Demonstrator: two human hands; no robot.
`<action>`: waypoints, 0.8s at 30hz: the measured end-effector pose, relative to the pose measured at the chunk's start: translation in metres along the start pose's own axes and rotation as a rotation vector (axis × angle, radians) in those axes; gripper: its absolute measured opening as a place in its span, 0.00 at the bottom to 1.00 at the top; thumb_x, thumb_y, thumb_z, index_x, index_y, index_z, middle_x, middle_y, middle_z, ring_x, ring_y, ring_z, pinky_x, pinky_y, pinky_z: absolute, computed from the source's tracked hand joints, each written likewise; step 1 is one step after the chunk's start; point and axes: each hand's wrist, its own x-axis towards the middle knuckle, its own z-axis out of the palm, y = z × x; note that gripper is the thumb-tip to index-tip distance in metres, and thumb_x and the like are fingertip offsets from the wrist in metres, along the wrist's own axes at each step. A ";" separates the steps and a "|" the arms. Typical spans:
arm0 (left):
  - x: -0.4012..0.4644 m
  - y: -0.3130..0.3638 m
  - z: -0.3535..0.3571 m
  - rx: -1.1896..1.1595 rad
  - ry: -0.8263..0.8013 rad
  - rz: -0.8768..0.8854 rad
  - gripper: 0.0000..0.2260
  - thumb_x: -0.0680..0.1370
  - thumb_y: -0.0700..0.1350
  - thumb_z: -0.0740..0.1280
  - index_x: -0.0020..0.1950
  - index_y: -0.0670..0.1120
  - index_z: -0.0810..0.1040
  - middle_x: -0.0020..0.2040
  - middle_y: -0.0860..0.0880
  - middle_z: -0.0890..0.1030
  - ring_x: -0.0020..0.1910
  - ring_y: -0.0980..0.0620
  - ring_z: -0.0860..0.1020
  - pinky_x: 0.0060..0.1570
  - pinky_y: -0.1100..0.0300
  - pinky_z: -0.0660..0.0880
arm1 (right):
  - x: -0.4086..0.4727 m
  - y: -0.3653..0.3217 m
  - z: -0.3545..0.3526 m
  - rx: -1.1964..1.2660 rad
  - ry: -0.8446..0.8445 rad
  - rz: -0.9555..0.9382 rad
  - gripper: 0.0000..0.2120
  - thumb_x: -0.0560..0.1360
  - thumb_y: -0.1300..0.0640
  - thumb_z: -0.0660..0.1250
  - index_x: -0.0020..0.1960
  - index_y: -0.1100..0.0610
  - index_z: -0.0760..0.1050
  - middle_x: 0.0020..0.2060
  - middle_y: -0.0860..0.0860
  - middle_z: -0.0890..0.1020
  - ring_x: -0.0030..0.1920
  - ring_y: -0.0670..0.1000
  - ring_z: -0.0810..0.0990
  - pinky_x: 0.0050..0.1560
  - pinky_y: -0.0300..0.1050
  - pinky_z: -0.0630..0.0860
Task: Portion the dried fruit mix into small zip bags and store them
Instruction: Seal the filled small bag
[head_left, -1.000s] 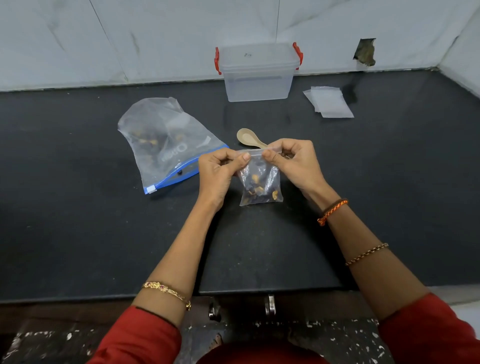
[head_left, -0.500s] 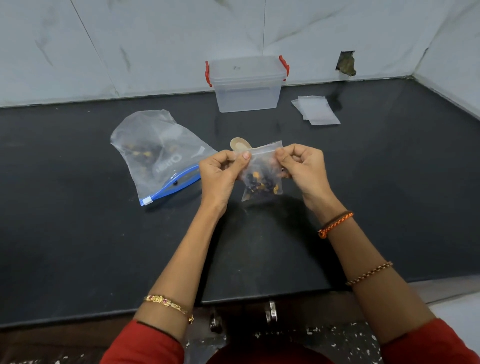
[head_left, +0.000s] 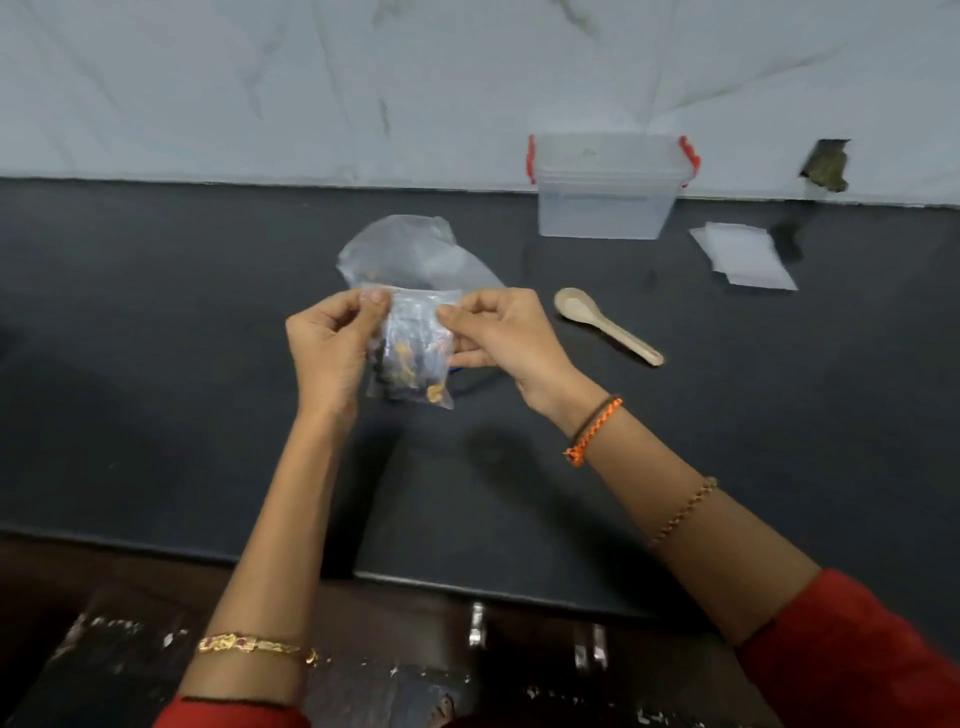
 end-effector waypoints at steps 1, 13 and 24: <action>0.004 -0.001 -0.015 0.039 0.035 -0.015 0.08 0.76 0.39 0.67 0.38 0.45 0.80 0.23 0.57 0.77 0.25 0.63 0.73 0.26 0.69 0.71 | 0.005 0.002 0.018 -0.013 -0.019 0.019 0.10 0.75 0.63 0.66 0.35 0.60 0.72 0.31 0.55 0.77 0.27 0.43 0.77 0.30 0.35 0.79; 0.067 -0.046 -0.162 0.379 0.068 -0.173 0.17 0.77 0.45 0.64 0.39 0.31 0.76 0.30 0.45 0.72 0.29 0.51 0.68 0.32 0.59 0.65 | 0.063 0.035 0.175 -0.185 0.043 0.179 0.12 0.72 0.65 0.65 0.30 0.59 0.72 0.29 0.55 0.78 0.27 0.49 0.80 0.29 0.41 0.81; 0.081 -0.063 -0.165 0.705 0.003 -0.110 0.10 0.76 0.47 0.66 0.53 0.44 0.81 0.44 0.49 0.81 0.47 0.49 0.79 0.50 0.59 0.73 | 0.073 0.053 0.177 -0.591 0.180 -0.022 0.10 0.71 0.58 0.67 0.43 0.66 0.78 0.33 0.58 0.84 0.31 0.54 0.82 0.39 0.46 0.79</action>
